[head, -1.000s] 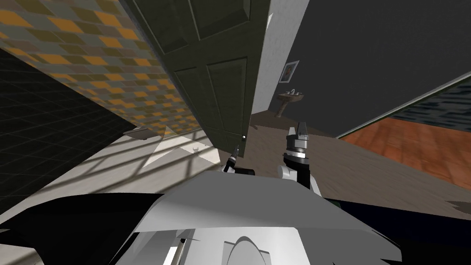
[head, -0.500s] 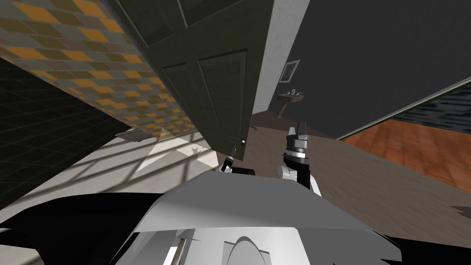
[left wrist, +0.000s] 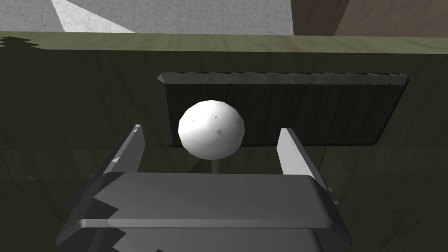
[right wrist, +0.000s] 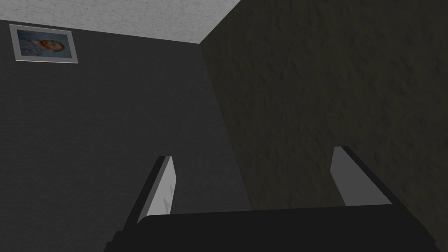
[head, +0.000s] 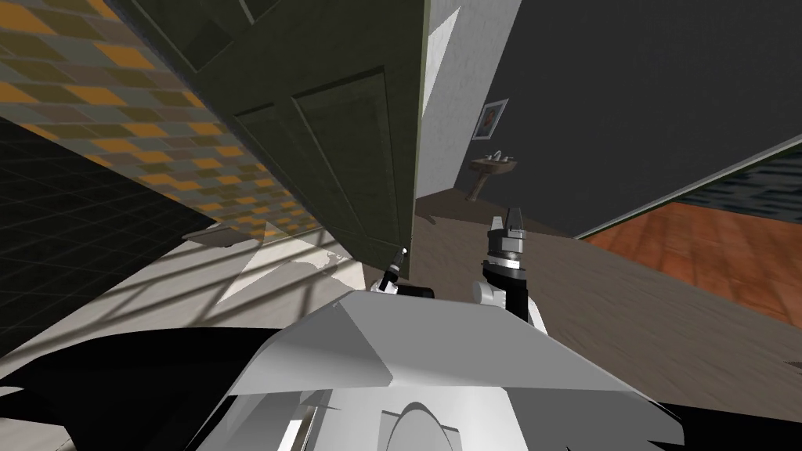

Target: Push the door open

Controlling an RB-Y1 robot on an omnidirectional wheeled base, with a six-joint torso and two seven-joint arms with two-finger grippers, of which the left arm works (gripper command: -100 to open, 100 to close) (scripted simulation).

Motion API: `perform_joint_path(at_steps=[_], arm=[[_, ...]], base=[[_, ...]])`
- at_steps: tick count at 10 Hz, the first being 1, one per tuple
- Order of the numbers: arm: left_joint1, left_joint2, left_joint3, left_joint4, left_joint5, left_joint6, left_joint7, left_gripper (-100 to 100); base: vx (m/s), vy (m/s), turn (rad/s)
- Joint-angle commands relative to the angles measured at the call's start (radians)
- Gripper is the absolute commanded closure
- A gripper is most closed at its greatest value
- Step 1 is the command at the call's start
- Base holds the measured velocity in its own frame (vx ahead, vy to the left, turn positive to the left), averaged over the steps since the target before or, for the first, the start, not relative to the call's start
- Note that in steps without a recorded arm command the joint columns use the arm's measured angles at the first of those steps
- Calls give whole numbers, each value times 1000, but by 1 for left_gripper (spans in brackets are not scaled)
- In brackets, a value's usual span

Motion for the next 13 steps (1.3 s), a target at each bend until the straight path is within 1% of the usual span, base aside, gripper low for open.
perform_joint_path(at_steps=[1, 2, 7, 8, 9, 10, 11, 12, 13], arm=[[0, 0, 0, 0, 0, 0, 0, -100], [0, 0, 0, 0, 0, 0, 0, 100], [0, 0, 0, 0, 0, 0, 0, 100], [-3, 22, 19, 5, 7, 0, -2, 100], [-4, 26, 24, 5, 9, -1, -3, 100], [-6, 35, 37, 7, 13, -2, -4, 100], [-6, 35, 37, 7, 13, -2, -4, 100], [-10, 43, 58, 11, 21, -4, -6, 100], [-12, 44, 66, 12, 24, -5, -7, 100]], base=[[51, -44, 29], [-9, 6, -22], [-9, 7, -4], [66, -79, 37], [123, -128, 72], [149, -127, 65], [101, -92, 18], [148, -111, 73], [156, -136, 63]])
